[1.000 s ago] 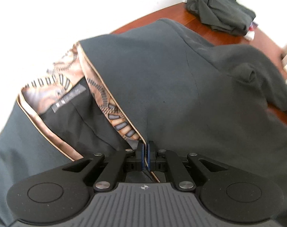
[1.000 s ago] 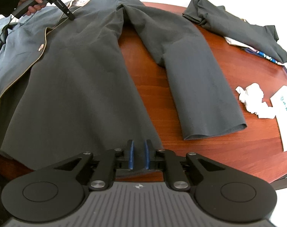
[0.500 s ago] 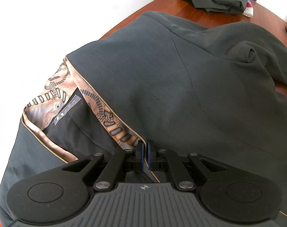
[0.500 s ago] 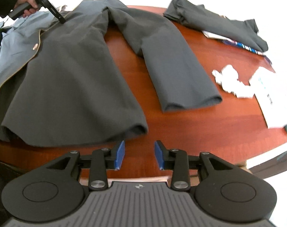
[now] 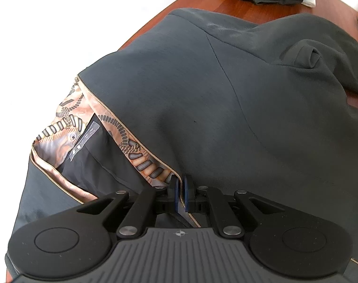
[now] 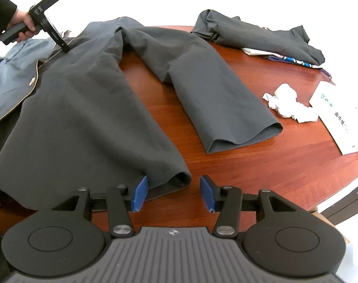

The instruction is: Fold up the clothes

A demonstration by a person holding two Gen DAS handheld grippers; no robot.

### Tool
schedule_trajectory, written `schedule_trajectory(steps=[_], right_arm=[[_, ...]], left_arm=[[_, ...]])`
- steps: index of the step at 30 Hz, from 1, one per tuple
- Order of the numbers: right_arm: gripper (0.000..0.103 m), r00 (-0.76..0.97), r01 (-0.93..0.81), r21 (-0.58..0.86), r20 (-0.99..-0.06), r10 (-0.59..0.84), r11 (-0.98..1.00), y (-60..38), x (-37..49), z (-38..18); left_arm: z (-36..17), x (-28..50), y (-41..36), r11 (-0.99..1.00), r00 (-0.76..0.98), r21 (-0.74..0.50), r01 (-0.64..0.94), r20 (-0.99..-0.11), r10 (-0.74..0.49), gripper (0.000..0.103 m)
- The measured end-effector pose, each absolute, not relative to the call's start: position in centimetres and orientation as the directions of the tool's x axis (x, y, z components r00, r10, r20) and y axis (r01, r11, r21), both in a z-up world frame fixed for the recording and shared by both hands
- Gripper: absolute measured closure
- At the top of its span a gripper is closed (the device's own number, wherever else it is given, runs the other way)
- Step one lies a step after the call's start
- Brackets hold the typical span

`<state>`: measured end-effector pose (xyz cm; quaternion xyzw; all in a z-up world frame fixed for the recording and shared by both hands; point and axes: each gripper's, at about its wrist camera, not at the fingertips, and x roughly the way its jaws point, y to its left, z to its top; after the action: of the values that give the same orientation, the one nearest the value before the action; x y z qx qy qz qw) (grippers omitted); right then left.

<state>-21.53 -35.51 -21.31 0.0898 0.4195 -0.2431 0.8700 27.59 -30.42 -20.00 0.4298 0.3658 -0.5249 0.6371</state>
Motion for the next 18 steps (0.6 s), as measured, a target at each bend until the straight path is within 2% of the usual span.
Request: schedule_trajectory(steps=[6, 18], right_arm=[[0.047, 0.512, 0.531, -0.060, -0.773, -0.376, 0.845, -36.5, -23.4, -21.2], [0.047, 0.625, 0.439, 0.054, -0.735, -0.262, 0.897, -36.3, -20.8, -22.4]], left_arm=[[-20.0, 27.7, -30.6, 0.087, 0.174, 0.153, 0.984, -0.919, -0.353, 0.099], [-18.9, 26.7, -32.3, 0.074, 0.154, 0.137, 0.988, -0.926, -0.345, 0.099]])
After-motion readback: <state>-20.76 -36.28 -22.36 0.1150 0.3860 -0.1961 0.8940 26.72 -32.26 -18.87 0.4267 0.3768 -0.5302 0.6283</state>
